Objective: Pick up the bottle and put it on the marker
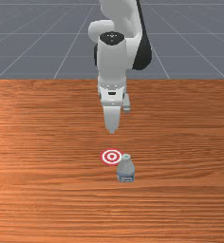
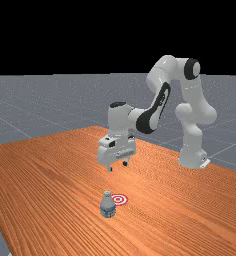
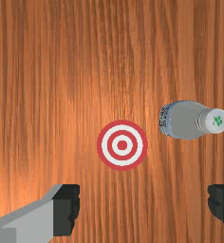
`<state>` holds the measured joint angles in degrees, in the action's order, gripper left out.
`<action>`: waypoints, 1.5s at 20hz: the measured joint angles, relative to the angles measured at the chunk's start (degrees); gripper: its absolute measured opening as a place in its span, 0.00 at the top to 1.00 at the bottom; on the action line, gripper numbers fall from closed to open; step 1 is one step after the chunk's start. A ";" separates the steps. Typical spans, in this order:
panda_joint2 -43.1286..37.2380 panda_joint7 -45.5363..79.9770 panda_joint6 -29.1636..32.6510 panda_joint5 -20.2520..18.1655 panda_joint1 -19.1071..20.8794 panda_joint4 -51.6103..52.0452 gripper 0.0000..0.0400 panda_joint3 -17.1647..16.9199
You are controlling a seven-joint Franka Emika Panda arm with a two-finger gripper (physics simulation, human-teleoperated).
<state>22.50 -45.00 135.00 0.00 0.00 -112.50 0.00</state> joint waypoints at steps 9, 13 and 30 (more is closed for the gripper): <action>-16.19 56.55 -22.45 2.34 -3.13 0.66 0.92 -5.44; -15.57 79.53 -26.96 -0.76 -3.64 3.02 0.99 -6.52; 13.76 79.26 -22.75 -10.00 -3.21 42.20 0.00 -2.86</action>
<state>36.26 34.26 112.25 -10.00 -3.21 -70.30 -2.86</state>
